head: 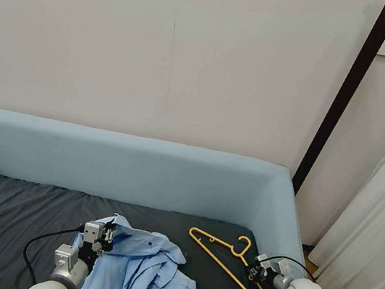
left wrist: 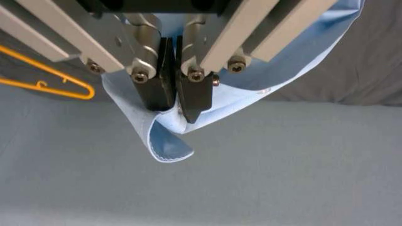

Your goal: Pick up the clothes from the sofa and hang them on the clothes hanger.

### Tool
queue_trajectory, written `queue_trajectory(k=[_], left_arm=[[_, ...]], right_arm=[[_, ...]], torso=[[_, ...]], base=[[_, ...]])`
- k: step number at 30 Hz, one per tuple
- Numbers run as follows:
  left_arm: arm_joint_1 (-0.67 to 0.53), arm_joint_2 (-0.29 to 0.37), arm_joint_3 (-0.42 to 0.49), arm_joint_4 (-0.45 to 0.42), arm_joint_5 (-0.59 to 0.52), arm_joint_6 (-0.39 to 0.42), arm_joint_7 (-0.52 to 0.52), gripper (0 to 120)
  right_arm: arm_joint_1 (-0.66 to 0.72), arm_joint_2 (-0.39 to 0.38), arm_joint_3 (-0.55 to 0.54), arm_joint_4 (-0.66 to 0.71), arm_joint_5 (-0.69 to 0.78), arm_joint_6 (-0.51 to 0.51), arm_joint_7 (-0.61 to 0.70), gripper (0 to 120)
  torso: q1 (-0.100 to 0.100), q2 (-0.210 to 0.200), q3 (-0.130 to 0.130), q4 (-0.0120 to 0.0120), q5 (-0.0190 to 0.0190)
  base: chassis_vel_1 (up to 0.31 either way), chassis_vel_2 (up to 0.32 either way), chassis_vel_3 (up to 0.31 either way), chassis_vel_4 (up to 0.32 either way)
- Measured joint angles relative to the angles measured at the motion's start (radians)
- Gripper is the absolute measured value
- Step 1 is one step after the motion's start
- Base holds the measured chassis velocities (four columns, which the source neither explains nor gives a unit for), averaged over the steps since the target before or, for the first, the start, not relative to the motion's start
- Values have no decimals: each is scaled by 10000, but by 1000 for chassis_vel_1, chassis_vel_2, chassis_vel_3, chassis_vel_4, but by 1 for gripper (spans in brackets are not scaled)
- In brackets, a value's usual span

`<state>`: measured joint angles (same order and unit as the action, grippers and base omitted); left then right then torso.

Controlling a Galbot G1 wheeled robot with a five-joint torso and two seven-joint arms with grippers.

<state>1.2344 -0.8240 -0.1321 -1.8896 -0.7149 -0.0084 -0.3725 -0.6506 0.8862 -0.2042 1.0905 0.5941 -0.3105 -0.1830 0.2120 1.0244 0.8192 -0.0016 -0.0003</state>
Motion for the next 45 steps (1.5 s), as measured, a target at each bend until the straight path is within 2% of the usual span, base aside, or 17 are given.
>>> queue_trajectory(k=[2,6,7,12,13,19,22,23,26,32,38,45], left_arm=[[-17,12,16,4,-17,1,-5,0],[-107,74,51,59,-112,3,26,0],[-107,74,51,59,-112,3,26,0],[-50,81,-172,-4,-268,68,24,0],[-50,81,-172,-4,-268,68,24,0],[207,166,-720,-361,-440,208,-39,0],[236,276,-813,-561,-616,305,-113,0],[236,276,-813,-561,-616,305,-113,0],[242,379,-814,-737,-869,458,-231,0],[278,563,-835,-977,-1161,663,-400,0],[191,714,-772,-1122,-1555,963,-620,0],[227,907,-619,-1333,-1731,1098,-777,0]], right_arm=[[-161,-198,73,533,2,-142,311,5],[-1257,-1252,588,2997,320,-199,1385,5],[-1257,-1252,588,2997,320,-199,1385,5],[-2590,-1990,1289,5183,191,63,1830,5],[-2590,-1990,1289,5183,191,63,1830,5],[-3623,-2295,1550,6686,-1542,674,2098,5],[-4156,-2259,1636,7184,-3016,1061,2430,5],[-4156,-2259,1636,7184,-3016,1061,2430,5],[-4613,-2028,1620,7618,-4263,1326,2893,5],[-4993,-1702,1335,8045,-5487,1502,3185,5],[-5320,-1361,1018,8145,-6170,1769,3309,5],[-5138,-509,251,7837,-6519,1813,3606,5]], torso=[[0,0,0,1,2],[0,0,0,0,0],[0,0,0,0,0],[0,0,0,0,-1],[0,0,0,0,-1],[0,0,0,3,2],[-1,0,-1,2,-1],[-1,0,-1,2,-1],[0,1,0,1,2],[-1,0,0,1,1],[-1,1,0,1,0],[-1,1,0,1,-1]], base=[[0,0,0,0],[0,0,0,0],[0,0,0,0],[0,0,0,0],[0,0,0,0],[0,0,0,0],[0,0,0,0],[0,0,0,0],[0,0,0,0],[0,0,0,0],[0,0,0,0],[0,0,0,0]])
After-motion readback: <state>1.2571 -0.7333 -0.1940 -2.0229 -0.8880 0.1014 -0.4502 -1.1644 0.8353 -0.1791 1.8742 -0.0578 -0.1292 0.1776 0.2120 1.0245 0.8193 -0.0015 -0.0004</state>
